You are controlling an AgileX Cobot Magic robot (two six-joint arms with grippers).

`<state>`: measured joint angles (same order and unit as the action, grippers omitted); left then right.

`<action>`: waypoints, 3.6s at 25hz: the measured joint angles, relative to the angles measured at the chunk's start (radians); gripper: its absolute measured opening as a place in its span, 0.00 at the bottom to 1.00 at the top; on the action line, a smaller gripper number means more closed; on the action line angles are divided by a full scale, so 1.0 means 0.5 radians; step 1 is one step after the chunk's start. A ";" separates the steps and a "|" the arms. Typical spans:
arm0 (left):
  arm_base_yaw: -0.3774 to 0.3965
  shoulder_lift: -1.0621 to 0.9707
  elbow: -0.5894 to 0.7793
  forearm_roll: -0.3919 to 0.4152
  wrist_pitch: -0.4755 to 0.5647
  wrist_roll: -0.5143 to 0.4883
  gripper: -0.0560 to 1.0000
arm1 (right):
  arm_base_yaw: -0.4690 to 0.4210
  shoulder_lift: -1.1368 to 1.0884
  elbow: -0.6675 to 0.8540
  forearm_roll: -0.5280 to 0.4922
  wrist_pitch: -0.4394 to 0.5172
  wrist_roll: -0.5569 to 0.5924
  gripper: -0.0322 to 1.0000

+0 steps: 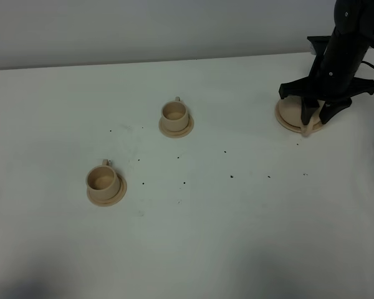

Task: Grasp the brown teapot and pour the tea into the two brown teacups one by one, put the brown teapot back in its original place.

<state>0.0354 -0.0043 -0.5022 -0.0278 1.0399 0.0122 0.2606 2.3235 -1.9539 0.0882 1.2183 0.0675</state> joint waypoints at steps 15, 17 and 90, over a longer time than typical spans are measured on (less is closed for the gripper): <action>0.000 0.000 0.000 0.000 0.000 0.000 0.34 | 0.002 0.000 0.000 -0.011 0.016 -0.093 0.15; 0.000 0.000 0.000 0.000 0.000 0.000 0.34 | 0.002 0.000 0.000 -0.013 0.017 -0.118 0.15; 0.000 0.000 0.000 0.000 0.000 0.000 0.34 | 0.884 0.045 -0.213 -0.862 -0.240 -0.616 0.15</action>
<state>0.0354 -0.0043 -0.5022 -0.0278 1.0399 0.0122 0.7025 2.3461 -2.0604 -0.3427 1.0981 -0.2408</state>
